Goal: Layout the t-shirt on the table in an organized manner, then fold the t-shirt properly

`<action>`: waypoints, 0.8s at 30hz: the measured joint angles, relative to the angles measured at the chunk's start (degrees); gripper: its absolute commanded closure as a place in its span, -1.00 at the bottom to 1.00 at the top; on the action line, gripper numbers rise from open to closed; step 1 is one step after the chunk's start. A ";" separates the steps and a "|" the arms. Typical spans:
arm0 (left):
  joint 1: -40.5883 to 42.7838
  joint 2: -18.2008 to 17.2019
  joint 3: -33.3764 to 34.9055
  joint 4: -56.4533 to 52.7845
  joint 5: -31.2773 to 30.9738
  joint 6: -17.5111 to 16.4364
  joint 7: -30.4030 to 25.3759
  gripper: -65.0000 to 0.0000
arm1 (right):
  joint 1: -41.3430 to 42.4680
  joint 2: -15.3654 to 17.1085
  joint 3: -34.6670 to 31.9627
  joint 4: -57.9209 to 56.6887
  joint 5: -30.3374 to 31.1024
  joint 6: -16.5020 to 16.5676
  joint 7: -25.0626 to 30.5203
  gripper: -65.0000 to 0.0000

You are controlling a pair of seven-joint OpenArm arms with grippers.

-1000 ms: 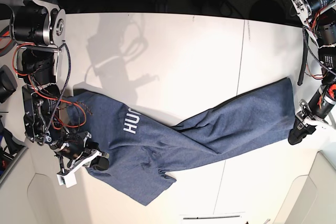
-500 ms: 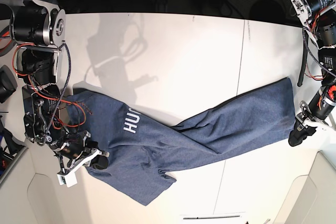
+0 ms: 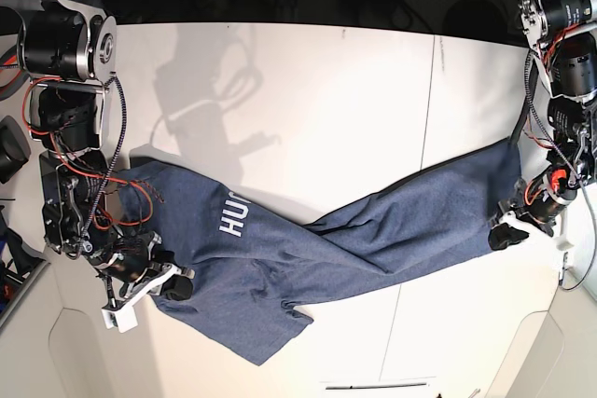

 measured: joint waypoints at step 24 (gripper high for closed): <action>-8.50 -5.33 17.27 -18.64 23.76 12.63 -13.11 0.19 | 0.00 -0.02 -0.04 0.00 2.60 -0.02 0.00 1.00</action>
